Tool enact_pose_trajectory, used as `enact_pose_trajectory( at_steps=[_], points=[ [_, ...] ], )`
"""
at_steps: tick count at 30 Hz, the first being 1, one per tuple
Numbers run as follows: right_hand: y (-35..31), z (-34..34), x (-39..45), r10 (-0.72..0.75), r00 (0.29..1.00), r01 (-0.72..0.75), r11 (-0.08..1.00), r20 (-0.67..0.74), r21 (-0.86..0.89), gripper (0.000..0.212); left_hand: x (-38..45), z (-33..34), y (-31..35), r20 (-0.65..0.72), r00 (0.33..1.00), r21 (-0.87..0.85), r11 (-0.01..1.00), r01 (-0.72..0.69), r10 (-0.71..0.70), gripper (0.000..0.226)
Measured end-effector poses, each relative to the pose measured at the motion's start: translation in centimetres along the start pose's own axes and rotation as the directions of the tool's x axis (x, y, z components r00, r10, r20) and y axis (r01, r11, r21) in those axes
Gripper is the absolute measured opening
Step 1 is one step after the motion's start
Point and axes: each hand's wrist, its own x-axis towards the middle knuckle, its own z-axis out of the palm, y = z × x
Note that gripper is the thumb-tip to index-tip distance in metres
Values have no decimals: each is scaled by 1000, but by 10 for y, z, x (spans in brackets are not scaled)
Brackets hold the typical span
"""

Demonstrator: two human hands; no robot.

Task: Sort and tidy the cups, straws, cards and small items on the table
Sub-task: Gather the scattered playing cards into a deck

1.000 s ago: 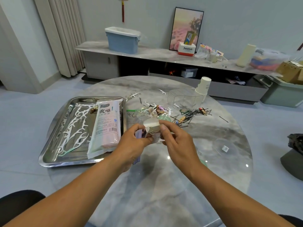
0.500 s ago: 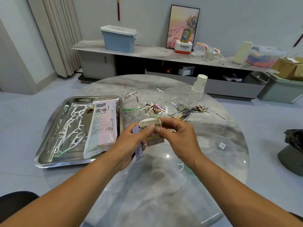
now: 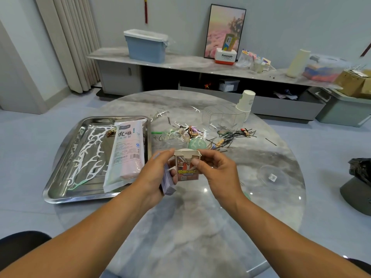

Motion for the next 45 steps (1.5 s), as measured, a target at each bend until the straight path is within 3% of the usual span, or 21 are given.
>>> enact_pose_trajectory(
  at_steps=[4,12,15,18,21,27,30,34,36,38,40,42,44,45],
  points=[
    [4,0,0,17,1000,-17,1000,-12,13,23,1,-1,0,-11,998,-61,996,66,-66,6],
    [21,-2,-7,54,998,-55,992,-8,-113,21,10,1,-7,-138,987,31,997,-77,80,2],
    [26,-5,-7,93,996,-91,976,2,-200,21,14,1,1,-175,968,12,984,-179,178,27],
    [29,-8,-10,108,994,-98,954,20,-283,25,14,2,11,-161,975,-141,974,-177,154,42],
    [29,-8,-12,43,997,-12,902,64,-432,37,13,2,17,-145,986,-272,955,-115,78,45],
    [15,-2,-16,-31,984,137,753,173,-644,66,9,8,19,-149,987,-316,943,-103,58,51],
    [9,0,-18,-74,982,176,695,174,-698,78,6,11,19,-132,990,-329,940,-93,52,43],
    [-6,6,-19,-332,907,418,628,260,-657,82,2,17,18,-123,992,-329,942,-72,33,50],
    [-14,14,-19,-419,857,508,592,300,-625,70,0,21,15,-76,997,-294,956,-16,-6,57],
    [-18,21,-18,-419,857,513,652,299,-558,46,-4,25,10,39,998,-206,977,57,-50,64],
    [-24,23,-16,-316,915,399,792,250,-461,27,-5,27,6,140,988,-107,991,86,-70,73],
    [-31,18,-10,-178,973,221,899,145,-378,19,-3,28,4,131,991,-21,999,34,-31,72],
    [-40,6,2,-114,993,110,916,14,-385,16,2,28,-1,46,995,255,961,-103,94,59],
    [-44,-1,9,-79,996,54,905,-41,-422,16,4,25,-5,30,982,465,867,-181,188,55]
  ],
)
